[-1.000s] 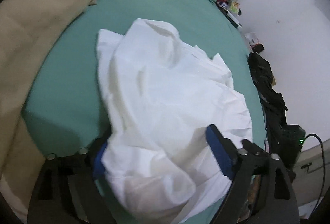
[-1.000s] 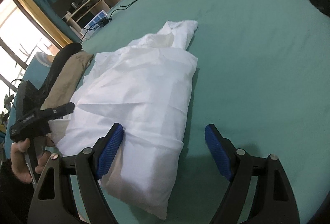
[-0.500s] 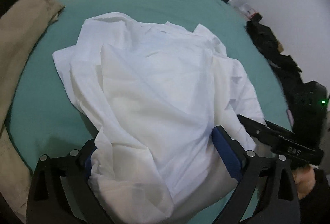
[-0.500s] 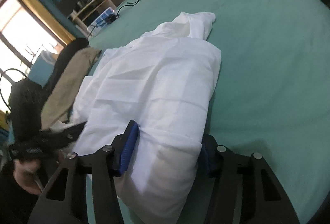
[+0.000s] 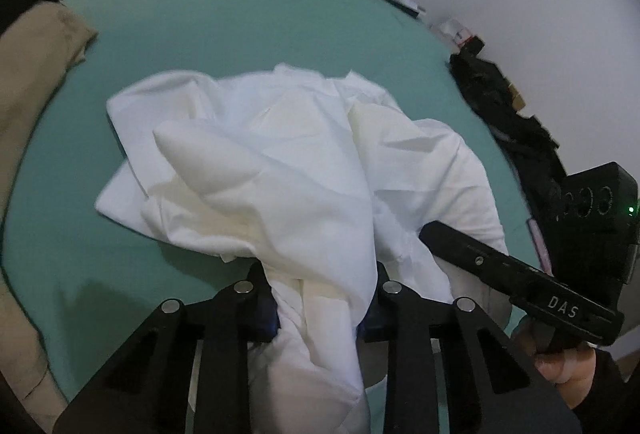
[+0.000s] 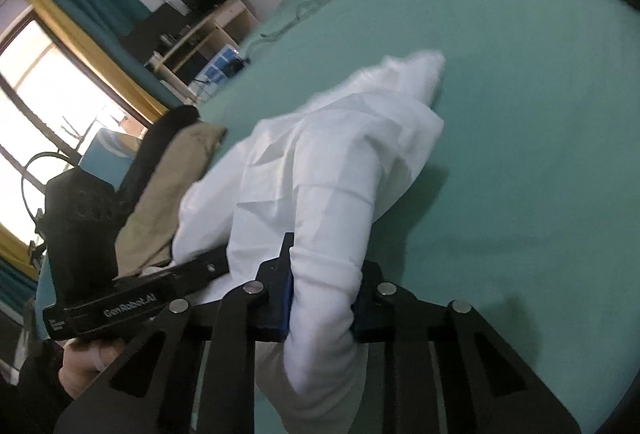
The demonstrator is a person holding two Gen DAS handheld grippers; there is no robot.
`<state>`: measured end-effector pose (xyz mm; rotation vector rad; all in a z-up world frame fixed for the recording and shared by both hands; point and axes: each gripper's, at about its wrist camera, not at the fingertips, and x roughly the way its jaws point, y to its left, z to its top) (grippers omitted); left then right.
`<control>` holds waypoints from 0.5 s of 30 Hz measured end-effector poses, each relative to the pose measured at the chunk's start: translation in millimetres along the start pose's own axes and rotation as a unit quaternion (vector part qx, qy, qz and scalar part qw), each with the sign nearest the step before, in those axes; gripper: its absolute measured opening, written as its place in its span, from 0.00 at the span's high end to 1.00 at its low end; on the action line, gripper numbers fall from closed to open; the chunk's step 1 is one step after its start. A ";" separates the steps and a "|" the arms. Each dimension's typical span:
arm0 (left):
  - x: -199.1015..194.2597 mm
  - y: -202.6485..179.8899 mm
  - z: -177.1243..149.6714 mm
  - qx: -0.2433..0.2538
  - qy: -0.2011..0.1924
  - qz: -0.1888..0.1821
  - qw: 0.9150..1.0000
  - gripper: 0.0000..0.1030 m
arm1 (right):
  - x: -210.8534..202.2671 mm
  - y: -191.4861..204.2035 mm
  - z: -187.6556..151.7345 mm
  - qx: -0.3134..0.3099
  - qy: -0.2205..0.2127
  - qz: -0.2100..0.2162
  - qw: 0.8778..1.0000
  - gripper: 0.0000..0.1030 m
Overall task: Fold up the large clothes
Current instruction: 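Grasp the folded jacket with both grippers and lift it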
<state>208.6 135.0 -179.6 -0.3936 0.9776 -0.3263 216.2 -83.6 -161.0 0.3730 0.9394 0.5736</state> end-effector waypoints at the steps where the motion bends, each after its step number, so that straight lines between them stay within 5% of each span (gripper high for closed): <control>1: -5.8 1.2 2.7 -0.005 -0.007 -0.004 1.000 0.73 | -1.8 5.8 3.0 -0.005 -0.005 0.000 1.000 0.80; 15: -97.4 22.5 62.8 0.040 -0.121 0.014 0.992 0.76 | -10.8 91.8 60.8 -0.085 -0.086 0.020 0.992 0.80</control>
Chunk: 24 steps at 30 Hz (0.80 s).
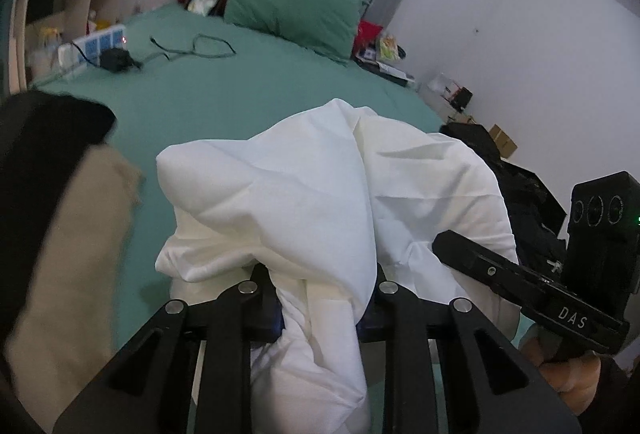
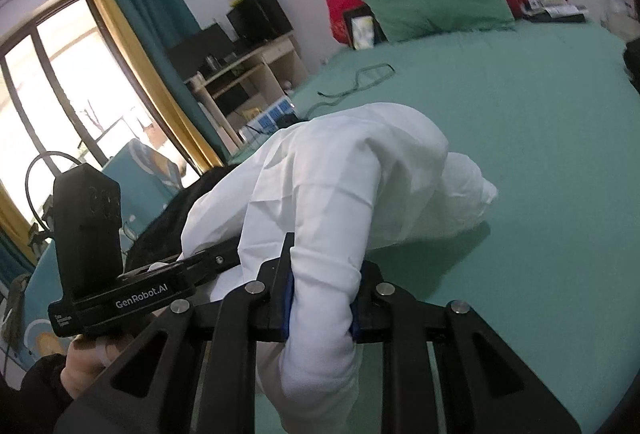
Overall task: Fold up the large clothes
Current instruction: 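Grasp the folded jacket with both grippers and lift it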
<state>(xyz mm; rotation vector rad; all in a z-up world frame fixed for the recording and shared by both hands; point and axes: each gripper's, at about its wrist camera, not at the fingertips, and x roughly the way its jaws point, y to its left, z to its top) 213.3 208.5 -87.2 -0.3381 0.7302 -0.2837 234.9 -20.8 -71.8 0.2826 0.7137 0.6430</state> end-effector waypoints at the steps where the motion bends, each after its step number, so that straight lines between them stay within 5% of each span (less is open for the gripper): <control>1: -2.5 4.4 2.7 0.000 0.000 0.004 1.000 0.78 | 6.7 3.6 2.6 0.000 -0.002 0.003 1.000 0.80; 5: 0.6 37.8 11.1 -0.008 0.023 0.049 0.998 0.81 | 30.3 4.0 -1.8 0.011 0.006 0.015 1.000 0.80; 11: 26.0 101.4 -14.1 -0.095 0.112 0.092 0.985 0.81 | 83.9 -13.2 -36.1 0.055 0.073 0.014 0.996 0.79; 17: 33.7 101.9 -26.2 -0.086 0.138 0.123 0.979 0.61 | 101.7 -41.2 -57.2 0.092 0.123 -0.021 0.988 0.59; 24: 20.3 92.8 -35.0 -0.086 0.141 0.149 0.975 0.57 | 79.0 -49.9 -58.1 0.093 0.140 -0.043 0.985 0.39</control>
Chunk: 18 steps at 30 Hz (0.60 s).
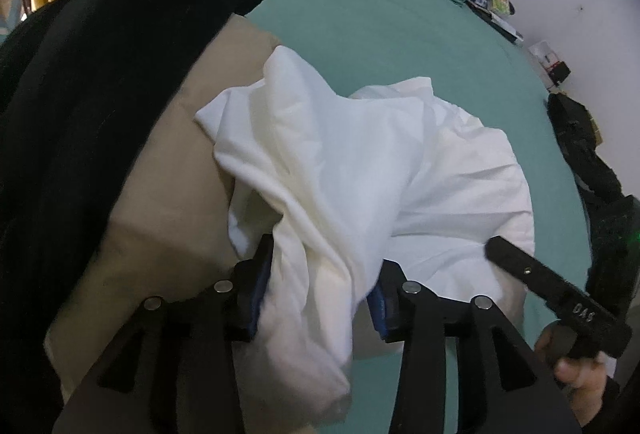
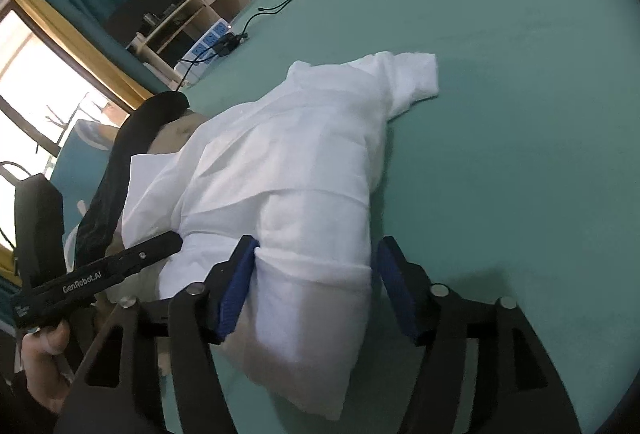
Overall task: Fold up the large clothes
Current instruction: 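Grasp the folded jacket with both grippers and lift it, then place the folded jacket beside the beige garment pile and release both grippers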
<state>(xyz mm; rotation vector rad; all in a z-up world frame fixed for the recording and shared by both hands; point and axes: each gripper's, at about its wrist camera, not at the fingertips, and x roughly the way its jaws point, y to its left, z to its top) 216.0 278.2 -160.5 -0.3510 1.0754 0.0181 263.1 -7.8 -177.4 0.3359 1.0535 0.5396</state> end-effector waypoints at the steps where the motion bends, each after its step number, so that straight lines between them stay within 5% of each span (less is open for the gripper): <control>1: -3.9 -1.3 -3.1 0.002 -0.004 0.008 1.000 0.55 | -2.9 -1.5 -1.4 0.000 0.002 -0.002 1.000 0.39; 18: -87.5 -29.6 -67.3 -0.006 -0.048 0.032 0.998 0.54 | -97.0 -4.0 -32.6 -0.047 -0.003 -0.057 0.997 0.23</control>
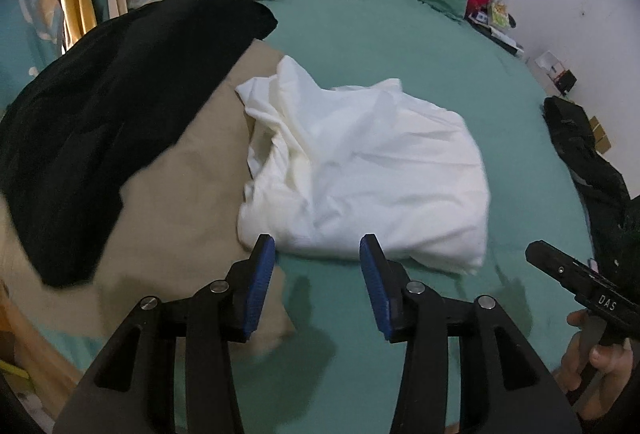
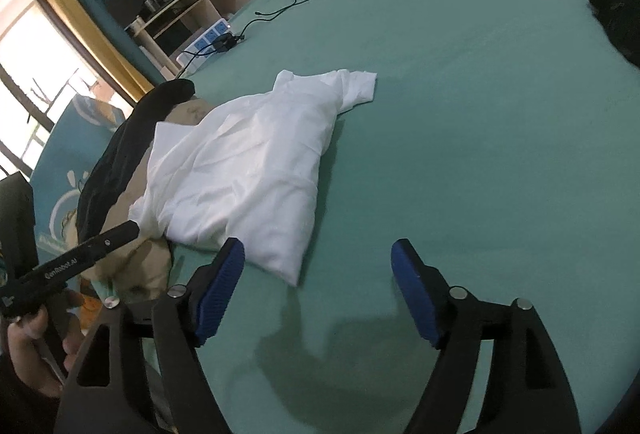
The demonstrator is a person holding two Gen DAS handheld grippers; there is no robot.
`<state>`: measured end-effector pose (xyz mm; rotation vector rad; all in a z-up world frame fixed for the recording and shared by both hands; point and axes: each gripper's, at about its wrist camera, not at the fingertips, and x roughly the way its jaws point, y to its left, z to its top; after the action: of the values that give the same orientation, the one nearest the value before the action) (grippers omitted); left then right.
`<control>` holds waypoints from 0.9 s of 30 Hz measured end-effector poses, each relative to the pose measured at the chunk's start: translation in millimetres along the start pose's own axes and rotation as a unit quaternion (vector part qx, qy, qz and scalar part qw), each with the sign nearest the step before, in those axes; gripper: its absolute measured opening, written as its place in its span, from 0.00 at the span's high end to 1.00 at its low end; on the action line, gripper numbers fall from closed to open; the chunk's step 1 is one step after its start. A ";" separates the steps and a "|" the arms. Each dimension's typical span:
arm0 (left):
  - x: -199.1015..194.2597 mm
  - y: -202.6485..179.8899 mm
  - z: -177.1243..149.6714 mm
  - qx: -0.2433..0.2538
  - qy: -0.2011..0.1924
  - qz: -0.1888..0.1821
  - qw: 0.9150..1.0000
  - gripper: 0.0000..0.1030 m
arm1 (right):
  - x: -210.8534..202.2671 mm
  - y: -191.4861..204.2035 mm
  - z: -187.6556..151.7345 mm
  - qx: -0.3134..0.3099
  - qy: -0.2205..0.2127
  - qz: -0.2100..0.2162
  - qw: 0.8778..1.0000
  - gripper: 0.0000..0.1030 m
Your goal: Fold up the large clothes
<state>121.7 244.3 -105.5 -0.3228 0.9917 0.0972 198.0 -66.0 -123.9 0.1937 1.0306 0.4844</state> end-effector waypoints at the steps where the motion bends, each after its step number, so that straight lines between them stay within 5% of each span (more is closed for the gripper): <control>1: -5.8 -3.1 -5.6 -0.003 -0.001 -0.004 1.000 0.54 | -4.7 0.0 -1.8 -0.003 -0.002 -0.001 1.000 0.21; 11: -39.3 -51.4 -40.9 -0.003 -0.006 -0.042 0.999 0.55 | -64.7 -9.8 -23.5 -0.011 -0.025 -0.017 0.999 0.17; 24: -145.0 -118.0 -40.2 0.017 -0.171 -0.022 0.985 0.54 | -175.5 5.7 -25.0 -0.093 -0.134 -0.068 0.984 0.07; 27: -169.1 -134.0 -40.2 0.030 -0.214 -0.005 0.976 0.40 | -202.4 10.4 -22.3 -0.105 -0.173 -0.077 0.976 0.06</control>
<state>27.2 115.9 45.2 -0.2372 0.5639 0.1217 90.7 -154.2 25.4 0.0074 0.6434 0.3981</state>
